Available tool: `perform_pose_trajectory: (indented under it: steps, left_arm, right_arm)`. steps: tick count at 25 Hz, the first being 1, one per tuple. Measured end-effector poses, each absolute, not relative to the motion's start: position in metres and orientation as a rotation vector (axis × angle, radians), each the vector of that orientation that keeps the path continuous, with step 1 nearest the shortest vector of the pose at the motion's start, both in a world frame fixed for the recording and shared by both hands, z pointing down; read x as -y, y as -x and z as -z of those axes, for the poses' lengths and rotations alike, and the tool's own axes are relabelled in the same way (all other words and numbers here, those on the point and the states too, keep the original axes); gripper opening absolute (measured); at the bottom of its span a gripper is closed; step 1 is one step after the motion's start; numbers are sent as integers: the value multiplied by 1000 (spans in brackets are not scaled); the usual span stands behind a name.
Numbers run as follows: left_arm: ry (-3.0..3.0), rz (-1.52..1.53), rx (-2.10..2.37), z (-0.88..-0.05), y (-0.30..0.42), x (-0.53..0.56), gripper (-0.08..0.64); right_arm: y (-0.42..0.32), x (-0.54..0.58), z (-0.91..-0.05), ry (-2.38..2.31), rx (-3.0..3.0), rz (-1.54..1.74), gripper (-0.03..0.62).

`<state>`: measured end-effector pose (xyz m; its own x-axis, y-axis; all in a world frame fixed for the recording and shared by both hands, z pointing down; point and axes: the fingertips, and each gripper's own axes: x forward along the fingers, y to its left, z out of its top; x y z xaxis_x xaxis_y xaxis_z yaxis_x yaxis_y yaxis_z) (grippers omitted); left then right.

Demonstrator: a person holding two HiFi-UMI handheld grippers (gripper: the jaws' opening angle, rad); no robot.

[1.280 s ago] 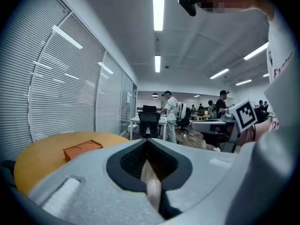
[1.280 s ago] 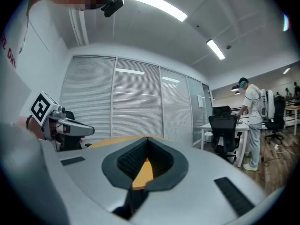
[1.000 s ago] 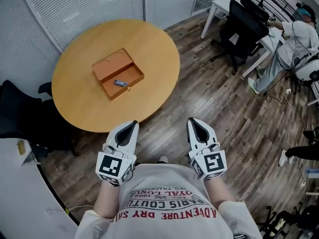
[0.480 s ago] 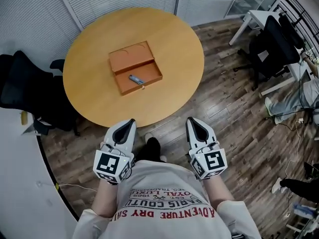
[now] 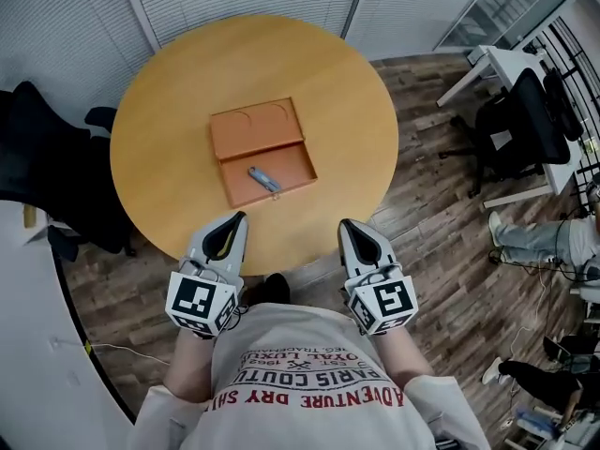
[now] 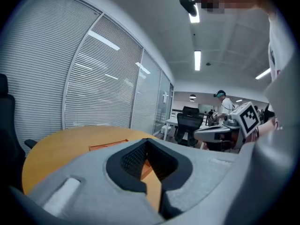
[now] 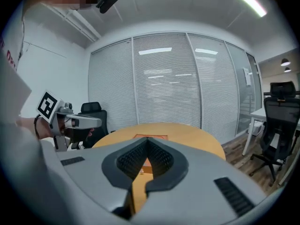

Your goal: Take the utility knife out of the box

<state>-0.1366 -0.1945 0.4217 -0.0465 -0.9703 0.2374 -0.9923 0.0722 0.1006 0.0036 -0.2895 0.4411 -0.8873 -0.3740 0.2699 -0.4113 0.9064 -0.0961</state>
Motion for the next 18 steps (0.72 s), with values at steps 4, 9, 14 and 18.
perform_pose_trajectory:
  steps: [4,9,14,18]
  left_arm:
    - [-1964,-120,2104,-427,166,210,-6]
    - [-1894,-136,2122,-439,194,215,-6]
    - [-1800,-143,2192,-440,209,218,-6]
    - [-1694,-134,2247,-446,218,217,-5]
  right_arm:
    - [38,307,-448,-528,2799,-212,8]
    - [84,313,-463,-386,2755,-191,8]
    - [116,321,-475,-210,2707,-149,8]
    - [137,331,-490,-97,2667,-136,8]
